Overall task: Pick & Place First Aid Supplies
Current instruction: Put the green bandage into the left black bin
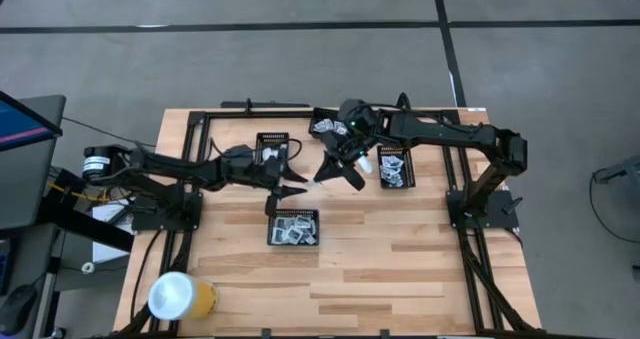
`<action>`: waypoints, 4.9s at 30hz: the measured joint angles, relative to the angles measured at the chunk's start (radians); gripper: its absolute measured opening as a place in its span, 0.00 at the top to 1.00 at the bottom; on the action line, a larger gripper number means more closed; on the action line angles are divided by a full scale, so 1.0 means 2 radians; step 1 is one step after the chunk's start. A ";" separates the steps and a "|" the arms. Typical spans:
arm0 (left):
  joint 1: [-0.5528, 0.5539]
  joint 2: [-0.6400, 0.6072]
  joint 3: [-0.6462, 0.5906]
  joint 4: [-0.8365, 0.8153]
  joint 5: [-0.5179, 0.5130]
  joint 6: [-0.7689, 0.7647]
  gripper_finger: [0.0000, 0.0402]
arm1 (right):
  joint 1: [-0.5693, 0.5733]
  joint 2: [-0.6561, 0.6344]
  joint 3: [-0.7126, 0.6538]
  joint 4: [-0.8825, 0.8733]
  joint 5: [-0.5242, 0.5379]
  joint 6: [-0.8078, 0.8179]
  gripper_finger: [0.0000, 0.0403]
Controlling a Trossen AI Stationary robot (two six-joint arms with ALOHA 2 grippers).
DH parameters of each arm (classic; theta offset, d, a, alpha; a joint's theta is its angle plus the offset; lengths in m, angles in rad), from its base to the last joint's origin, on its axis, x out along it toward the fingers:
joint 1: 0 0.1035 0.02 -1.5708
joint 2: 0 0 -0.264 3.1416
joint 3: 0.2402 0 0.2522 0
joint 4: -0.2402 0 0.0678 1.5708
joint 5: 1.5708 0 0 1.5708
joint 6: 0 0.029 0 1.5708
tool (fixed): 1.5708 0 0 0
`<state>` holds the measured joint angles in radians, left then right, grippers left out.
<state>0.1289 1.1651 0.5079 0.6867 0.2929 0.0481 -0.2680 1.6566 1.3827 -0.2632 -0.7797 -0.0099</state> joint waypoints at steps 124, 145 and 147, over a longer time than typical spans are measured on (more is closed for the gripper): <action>0.052 -0.078 0.000 -0.253 -0.271 -0.172 0.68 | -0.043 0.100 -0.147 -0.148 0.456 -0.071 0.67; 0.045 -0.077 0.000 -0.252 -0.271 -0.171 0.68 | -0.054 0.105 -0.147 -0.154 0.410 -0.060 0.73; 0.045 -0.077 0.000 -0.252 -0.271 -0.170 0.68 | -0.051 0.105 -0.147 -0.154 0.410 -0.060 0.75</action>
<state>0.2199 1.0103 0.5079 0.1822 -0.2493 -0.2924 -0.3699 1.8662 1.0889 -0.5715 0.0400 -0.1297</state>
